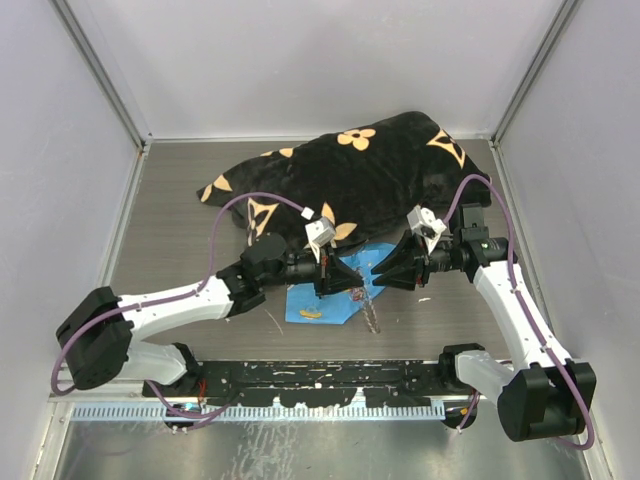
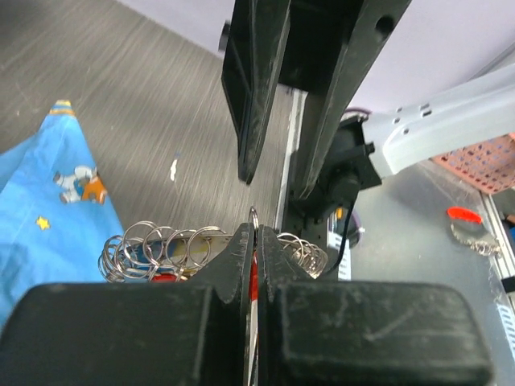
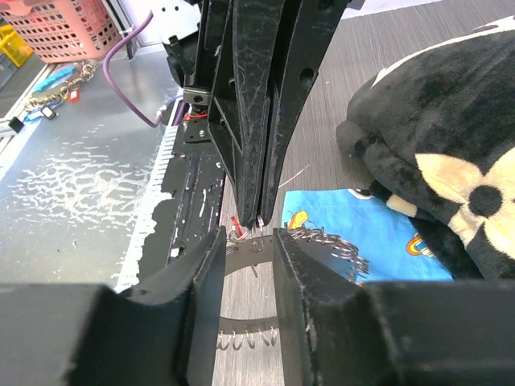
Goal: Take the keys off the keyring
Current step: Remove the key from the keyring.
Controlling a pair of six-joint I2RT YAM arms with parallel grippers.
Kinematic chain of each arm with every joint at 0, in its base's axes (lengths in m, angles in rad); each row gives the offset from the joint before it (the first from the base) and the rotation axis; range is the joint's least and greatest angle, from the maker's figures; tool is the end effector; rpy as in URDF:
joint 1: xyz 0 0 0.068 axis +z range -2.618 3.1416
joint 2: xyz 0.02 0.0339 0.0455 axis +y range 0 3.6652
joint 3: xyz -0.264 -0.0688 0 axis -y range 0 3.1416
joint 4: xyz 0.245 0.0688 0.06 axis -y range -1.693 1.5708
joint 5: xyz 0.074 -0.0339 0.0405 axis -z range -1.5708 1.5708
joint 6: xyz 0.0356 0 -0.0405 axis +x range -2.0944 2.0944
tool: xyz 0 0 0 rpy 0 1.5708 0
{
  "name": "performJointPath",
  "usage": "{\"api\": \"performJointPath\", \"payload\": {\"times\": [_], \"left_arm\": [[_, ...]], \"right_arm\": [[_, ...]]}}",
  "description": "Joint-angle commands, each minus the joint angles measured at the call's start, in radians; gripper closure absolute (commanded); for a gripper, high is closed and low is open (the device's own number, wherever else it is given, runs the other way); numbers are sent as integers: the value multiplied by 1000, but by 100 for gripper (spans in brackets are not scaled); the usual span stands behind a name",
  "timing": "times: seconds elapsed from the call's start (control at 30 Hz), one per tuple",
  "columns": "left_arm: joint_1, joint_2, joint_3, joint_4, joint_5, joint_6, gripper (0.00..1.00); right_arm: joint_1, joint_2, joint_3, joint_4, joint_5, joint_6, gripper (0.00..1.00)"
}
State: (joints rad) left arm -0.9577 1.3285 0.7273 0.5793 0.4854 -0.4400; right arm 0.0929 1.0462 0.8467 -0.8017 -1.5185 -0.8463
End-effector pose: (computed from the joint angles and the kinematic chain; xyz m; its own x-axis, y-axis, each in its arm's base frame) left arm 0.1579 -0.2534 0.2784 -0.4338 -0.0381 -0.9002 0.8920 0.1229 -0.4351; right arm 0.1766 0.0522 0.2884 -0.1505 -0.0533 -0.9872 -0.9865 -0.0571 0.1535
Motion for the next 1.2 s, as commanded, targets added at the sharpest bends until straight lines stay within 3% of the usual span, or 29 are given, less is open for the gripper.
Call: {"api": "performJointPath", "payload": {"times": [0.0,0.23,0.37,0.83,1.17], "left_arm": [[-2,-95,101,-221,27,113,100],[-1,-98,222,-484,95,219,100],[0,-67,290,-571,129,235,100],[0,2,351,-593,152,240,100],[1,3,351,-590,148,235,100]], "right_arm": [[7,-7,71,-82,-3,-104,61],[41,5,95,-145,27,-192,47],[72,14,97,-146,50,-205,46],[136,32,79,-92,82,-153,62],[170,39,50,-37,135,-102,64]]}}
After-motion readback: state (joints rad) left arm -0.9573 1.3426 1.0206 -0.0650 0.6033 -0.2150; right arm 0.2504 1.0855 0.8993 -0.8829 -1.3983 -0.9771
